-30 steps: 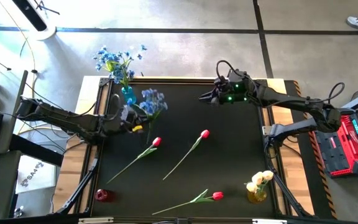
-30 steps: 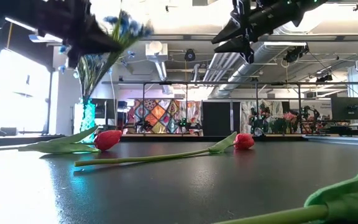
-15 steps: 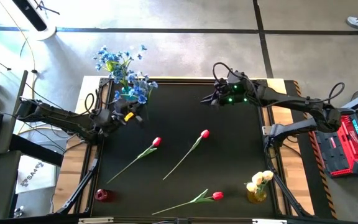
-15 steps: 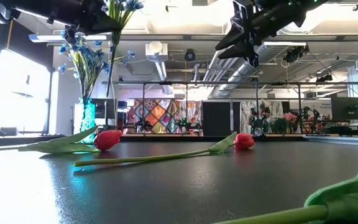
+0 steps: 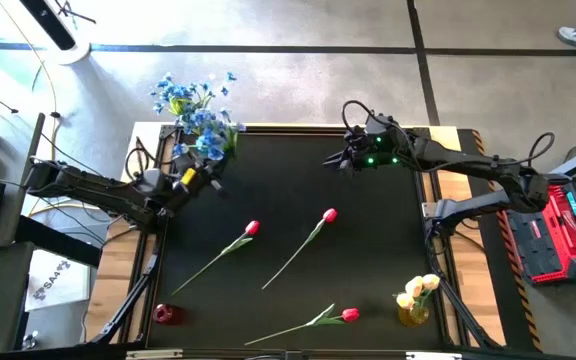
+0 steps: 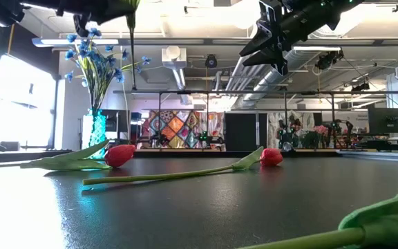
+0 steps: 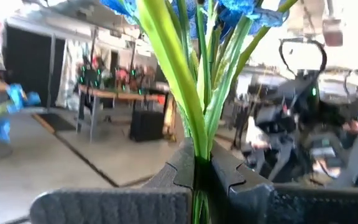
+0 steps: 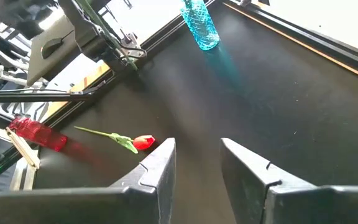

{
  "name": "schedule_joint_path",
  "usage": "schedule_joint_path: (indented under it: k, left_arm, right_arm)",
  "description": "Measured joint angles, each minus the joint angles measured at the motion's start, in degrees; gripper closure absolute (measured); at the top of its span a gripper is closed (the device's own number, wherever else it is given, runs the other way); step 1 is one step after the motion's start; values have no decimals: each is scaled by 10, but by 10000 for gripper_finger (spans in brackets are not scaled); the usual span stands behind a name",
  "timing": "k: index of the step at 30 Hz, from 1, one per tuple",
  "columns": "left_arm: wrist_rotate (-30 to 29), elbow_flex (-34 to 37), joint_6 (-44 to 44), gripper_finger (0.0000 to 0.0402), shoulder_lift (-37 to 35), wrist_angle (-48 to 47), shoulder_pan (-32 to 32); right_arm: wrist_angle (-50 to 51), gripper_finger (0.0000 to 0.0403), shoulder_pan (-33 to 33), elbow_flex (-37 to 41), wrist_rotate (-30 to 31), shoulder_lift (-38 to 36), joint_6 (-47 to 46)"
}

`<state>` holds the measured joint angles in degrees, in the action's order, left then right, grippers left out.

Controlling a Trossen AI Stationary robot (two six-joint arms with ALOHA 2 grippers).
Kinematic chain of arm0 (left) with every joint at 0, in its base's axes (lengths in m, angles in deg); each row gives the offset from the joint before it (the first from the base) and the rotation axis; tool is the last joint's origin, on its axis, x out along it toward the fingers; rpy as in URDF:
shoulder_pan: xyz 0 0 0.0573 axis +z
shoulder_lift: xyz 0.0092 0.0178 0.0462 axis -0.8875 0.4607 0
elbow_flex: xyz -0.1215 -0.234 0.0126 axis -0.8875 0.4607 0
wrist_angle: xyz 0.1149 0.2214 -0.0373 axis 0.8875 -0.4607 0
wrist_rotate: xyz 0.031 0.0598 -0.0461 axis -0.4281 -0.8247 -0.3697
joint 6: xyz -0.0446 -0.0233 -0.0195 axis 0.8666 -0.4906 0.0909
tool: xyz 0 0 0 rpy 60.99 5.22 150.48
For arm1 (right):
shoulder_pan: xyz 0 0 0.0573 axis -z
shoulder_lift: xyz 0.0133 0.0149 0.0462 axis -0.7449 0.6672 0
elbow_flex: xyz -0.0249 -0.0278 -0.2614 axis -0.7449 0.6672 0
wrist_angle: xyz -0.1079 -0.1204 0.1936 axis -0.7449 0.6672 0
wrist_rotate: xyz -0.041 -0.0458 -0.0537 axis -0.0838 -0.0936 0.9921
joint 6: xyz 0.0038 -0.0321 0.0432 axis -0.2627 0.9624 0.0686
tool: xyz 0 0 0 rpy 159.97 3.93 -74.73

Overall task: Sort flowers into vase by color
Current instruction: Put the blue flowers into the blue vase

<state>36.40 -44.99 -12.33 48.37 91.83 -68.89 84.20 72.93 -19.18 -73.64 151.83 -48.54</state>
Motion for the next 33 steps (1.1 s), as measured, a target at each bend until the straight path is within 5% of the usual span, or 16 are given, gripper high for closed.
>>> schedule_joint_path:
  k: [9,14,23,33]
  left_arm:
    - [-71,9,-135,401,-44,25,1]
    - [-101,76,-119,401,-74,59,22]
    - [-86,153,-296,401,-121,238,50]
    - [-53,163,-389,401,-159,234,97]
  right_arm:
    - [0,289,0,0,0,0,0]
    - [0,289,0,0,0,0,4]
    - [2,289,0,0,0,0,4]
    - [9,289,0,0,-2,0,19]
